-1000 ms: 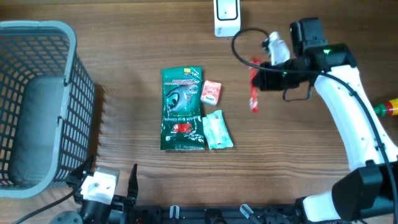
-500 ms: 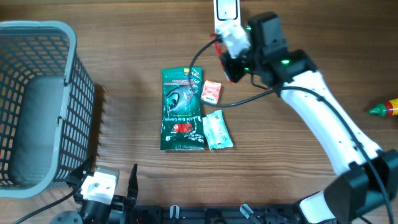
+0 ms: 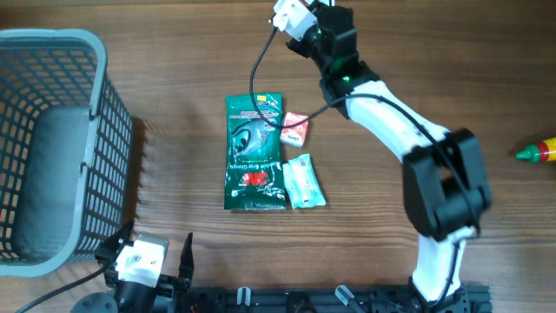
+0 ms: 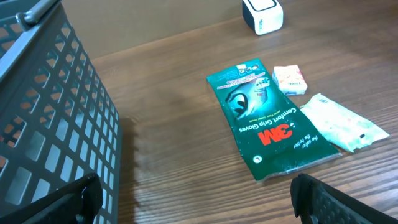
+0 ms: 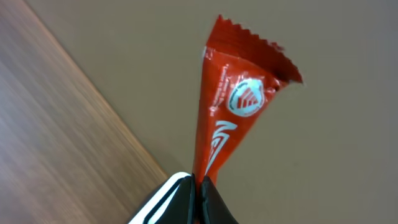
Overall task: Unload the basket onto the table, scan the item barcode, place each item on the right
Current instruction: 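Lift the snack stick and hold it under the white scanner, then carry the snack stick to the right edge and release it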
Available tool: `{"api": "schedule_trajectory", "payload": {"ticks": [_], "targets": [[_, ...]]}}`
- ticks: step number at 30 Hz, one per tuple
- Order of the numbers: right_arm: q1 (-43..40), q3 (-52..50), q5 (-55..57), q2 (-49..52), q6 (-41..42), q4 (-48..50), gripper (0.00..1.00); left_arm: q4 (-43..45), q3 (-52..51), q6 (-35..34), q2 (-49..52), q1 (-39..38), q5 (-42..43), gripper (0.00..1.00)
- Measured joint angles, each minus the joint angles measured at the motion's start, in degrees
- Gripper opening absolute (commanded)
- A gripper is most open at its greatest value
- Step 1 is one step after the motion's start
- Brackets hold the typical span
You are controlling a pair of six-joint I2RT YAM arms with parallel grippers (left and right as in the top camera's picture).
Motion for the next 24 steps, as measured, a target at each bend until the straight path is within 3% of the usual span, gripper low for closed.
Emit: {"api": "schedule_trajectory", "payload": {"ticks": [6,10,19,24], "targets": [[-2.84,17.97,1.57,13.25,-0.57,-8.11,0.04,0.00,0.00,0.00,0.00,0.00,0.00,1.00],[-3.32,23.50,1.88,16.22,-0.15,-9.97,0.04,0.00,0.00,0.00,0.00,0.00,0.00,1.00],[-3.26,24.57,2.75,18.60,4.24,-14.14,0.04,0.00,0.00,0.00,0.00,0.00,0.00,1.00],[-3.34,25.55,9.03,18.16,6.78,-19.23,0.04,0.00,0.00,0.00,0.00,0.00,0.00,1.00]]}}
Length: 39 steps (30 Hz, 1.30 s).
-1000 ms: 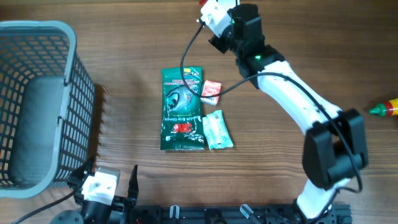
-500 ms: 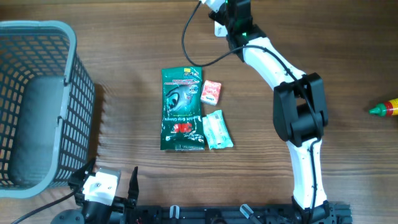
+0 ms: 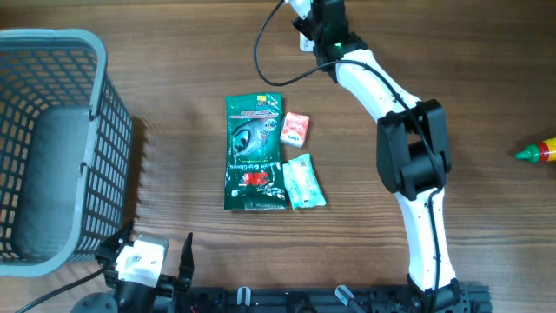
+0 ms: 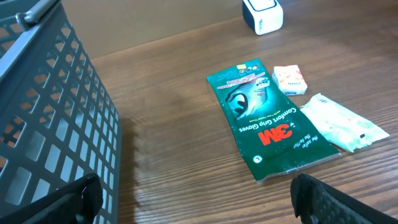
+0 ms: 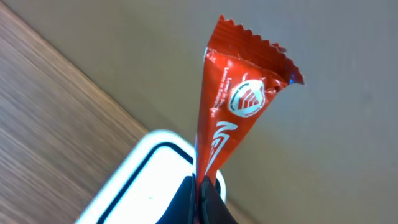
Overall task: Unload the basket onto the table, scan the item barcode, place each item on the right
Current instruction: 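Carry the snack stick to the right edge and release it, then return the right gripper and grasp the small red-white box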
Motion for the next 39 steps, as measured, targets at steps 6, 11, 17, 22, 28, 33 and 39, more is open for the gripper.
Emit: {"api": "schedule_trajectory", "payload": {"ticks": [6,11,17,22,28,33,39], "targets": [[-6.03,0.09,5.33,-6.21,1.16,-14.27,0.04,0.02,0.00,0.00,0.00,0.00,-0.02,1.00],[-19.12,0.90,7.08,-9.90,7.67,-23.93,0.04,0.00,0.00,0.00,0.00,0.00,0.00,1.00],[-41.20,0.87,-0.31,-9.92,22.49,-34.75,0.04,0.02,0.00,0.00,0.00,0.00,0.00,1.00],[-52.04,0.87,-8.85,-8.85,32.65,-37.88,0.04,0.00,0.00,0.00,0.00,0.00,0.00,1.00],[-56.06,-3.93,-9.11,-6.67,40.79,-39.60,0.09,0.00,0.00,0.00,0.00,0.00,0.00,1.00],[-58.77,-4.44,-8.15,-5.97,48.41,-45.27,0.85,0.00,0.00,0.00,0.00,0.00,0.00,1.00],[-60.52,-4.22,-18.16,-8.81,52.85,-48.50,1.00,0.00,0.00,0.00,0.00,0.00,0.00,1.00]]}}
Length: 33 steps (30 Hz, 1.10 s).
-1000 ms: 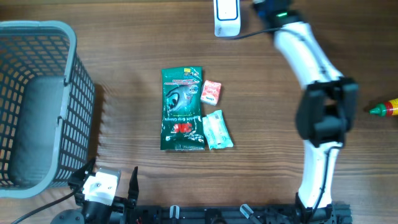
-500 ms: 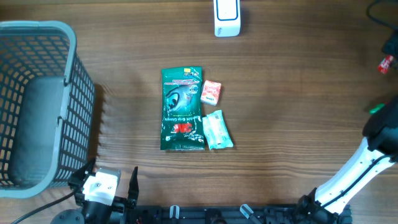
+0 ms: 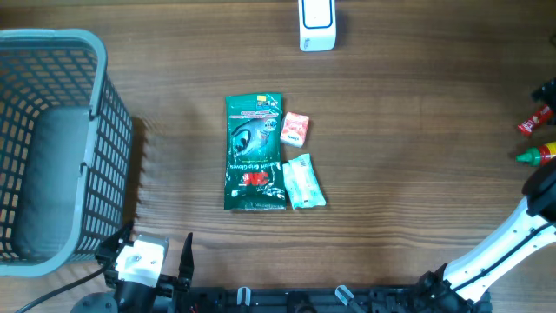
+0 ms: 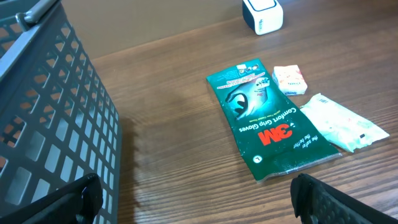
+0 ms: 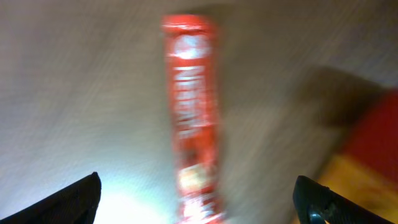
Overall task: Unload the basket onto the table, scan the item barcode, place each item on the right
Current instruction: 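Return the right gripper and grasp the small red-white box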
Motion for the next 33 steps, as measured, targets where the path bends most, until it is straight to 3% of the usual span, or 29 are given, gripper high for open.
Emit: {"api": "schedule_trajectory", "payload": {"ticks": [4,11,14,17,20,26,33], "targets": [[2.80,0.81,-14.36,-8.17,1.84,-5.14,1.00,0.02,0.00,0.00,0.00,0.00,0.00,1.00],[19.19,1.27,-21.79,-14.62,6.08,-21.81,0.99,0.00,0.00,0.00,0.00,0.00,0.00,1.00],[26.40,-1.16,-23.28,-14.62,7.48,-24.70,0.82,0.00,0.00,0.00,0.00,0.00,0.00,1.00],[35.69,-4.50,-23.58,-14.58,8.00,-25.31,0.80,0.00,0.00,0.00,0.00,0.00,0.00,1.00],[44.17,-7.85,-22.91,-14.58,7.56,-24.11,0.68,0.02,0.00,0.00,0.00,0.00,0.00,1.00],[58.58,-15.67,-19.58,-14.51,8.98,-13.42,0.59,0.00,0.00,0.00,0.00,0.00,0.00,1.00],[62.14,-23.78,-17.94,-14.40,12.31,3.41,0.47,0.00,0.00,0.00,0.00,0.00,0.00,1.00]]}}
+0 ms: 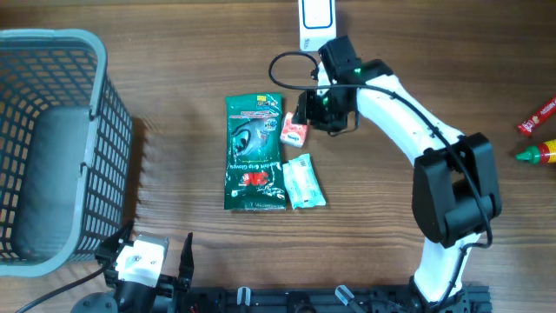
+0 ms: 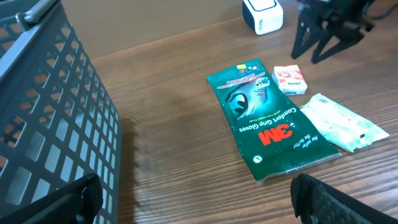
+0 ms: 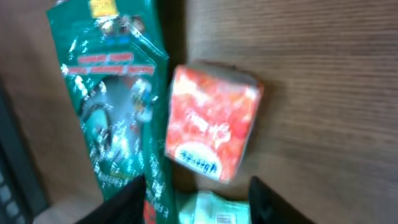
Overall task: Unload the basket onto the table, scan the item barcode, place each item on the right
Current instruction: 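Return the right gripper and grasp the small red-white box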
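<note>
A small orange packet (image 1: 295,129) (image 3: 211,127) lies on the table between the green glove pack (image 1: 254,152) (image 3: 112,106) and a white-green wipes packet (image 1: 304,181) (image 3: 219,208). My right gripper (image 1: 320,116) (image 3: 198,200) hangs open just above the orange packet, holding nothing. The white scanner (image 1: 314,22) (image 2: 262,14) stands at the table's back edge. A red snack bar (image 1: 539,114) lies at the far right. My left gripper (image 2: 193,199) rests open at the front left, away from the items.
A grey wire basket (image 1: 48,148) (image 2: 43,118) fills the left side. A yellow bottle with a green-and-red cap (image 1: 537,153) lies at the right edge, just below the red bar. The right arm's black cable (image 1: 282,74) loops over the table near the scanner.
My right gripper was open over the red bar at the far right edge. It is now at the middle of the table, open above the orange packet. The left arm is unchanged.
My right gripper first held the red bar, shut on it, near the scanner at the back, then right over the scanner. Later the bar lay at the far right beside the bottle with the gripper open. Now that gripper is over the orange packet.
</note>
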Available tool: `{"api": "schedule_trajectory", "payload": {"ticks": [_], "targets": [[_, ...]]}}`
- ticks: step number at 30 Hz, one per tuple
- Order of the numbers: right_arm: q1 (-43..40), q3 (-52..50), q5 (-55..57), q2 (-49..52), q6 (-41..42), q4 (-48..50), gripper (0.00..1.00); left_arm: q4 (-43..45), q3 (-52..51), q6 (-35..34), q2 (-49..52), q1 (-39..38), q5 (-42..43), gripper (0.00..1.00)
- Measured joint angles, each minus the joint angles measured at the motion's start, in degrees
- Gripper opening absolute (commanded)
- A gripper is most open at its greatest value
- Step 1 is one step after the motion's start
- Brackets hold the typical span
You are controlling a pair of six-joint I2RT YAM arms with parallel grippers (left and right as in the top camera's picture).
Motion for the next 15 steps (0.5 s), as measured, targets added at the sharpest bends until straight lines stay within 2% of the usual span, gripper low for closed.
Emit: {"api": "schedule_trajectory", "payload": {"ticks": [6,10,15], "targets": [[0.00,-9.16,1.22,0.24,2.91,10.40,0.47,0.00,0.00,0.00,0.00,0.00,0.00,1.00],[0.00,-10.80,2.32,0.37,5.79,12.07,0.45,0.00,0.00,0.00,0.00,0.00,0.00,1.00],[-0.07,-10.78,4.17,0.37,7.52,13.73,0.50,0.00,0.00,0.00,0.00,0.00,0.00,1.00]]}}
